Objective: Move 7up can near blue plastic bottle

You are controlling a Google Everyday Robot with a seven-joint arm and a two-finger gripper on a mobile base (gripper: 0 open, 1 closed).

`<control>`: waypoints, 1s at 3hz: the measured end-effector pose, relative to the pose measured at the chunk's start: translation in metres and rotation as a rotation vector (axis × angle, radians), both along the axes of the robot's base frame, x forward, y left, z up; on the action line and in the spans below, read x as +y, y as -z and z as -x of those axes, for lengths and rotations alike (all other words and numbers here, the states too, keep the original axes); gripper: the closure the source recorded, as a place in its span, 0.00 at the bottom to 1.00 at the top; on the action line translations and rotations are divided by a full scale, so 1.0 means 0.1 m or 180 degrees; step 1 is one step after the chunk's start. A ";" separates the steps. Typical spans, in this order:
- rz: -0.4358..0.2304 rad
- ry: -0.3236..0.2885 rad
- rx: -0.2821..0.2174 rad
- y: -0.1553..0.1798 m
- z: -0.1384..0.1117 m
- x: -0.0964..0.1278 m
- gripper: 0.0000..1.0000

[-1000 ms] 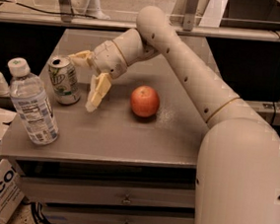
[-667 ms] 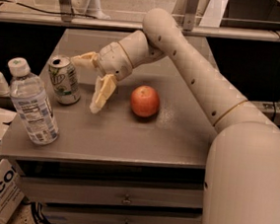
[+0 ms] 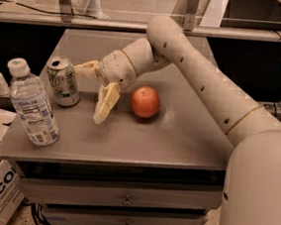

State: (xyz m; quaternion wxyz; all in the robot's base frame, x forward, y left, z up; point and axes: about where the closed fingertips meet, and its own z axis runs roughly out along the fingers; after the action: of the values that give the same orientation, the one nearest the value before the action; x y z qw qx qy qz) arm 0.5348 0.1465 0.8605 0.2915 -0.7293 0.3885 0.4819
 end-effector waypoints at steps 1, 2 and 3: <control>-0.0024 -0.0125 0.0079 -0.01 0.21 0.04 0.00; -0.0055 -0.0231 0.0134 -0.05 0.38 0.06 0.00; -0.0066 -0.0266 0.0158 -0.08 0.48 0.05 0.00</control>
Offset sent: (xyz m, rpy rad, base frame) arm -0.0576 0.0021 0.0102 0.0260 0.0623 0.1093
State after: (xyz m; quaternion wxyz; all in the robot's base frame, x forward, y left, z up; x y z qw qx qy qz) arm 0.4870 0.1511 0.8685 0.2689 -0.7296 0.3598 0.5156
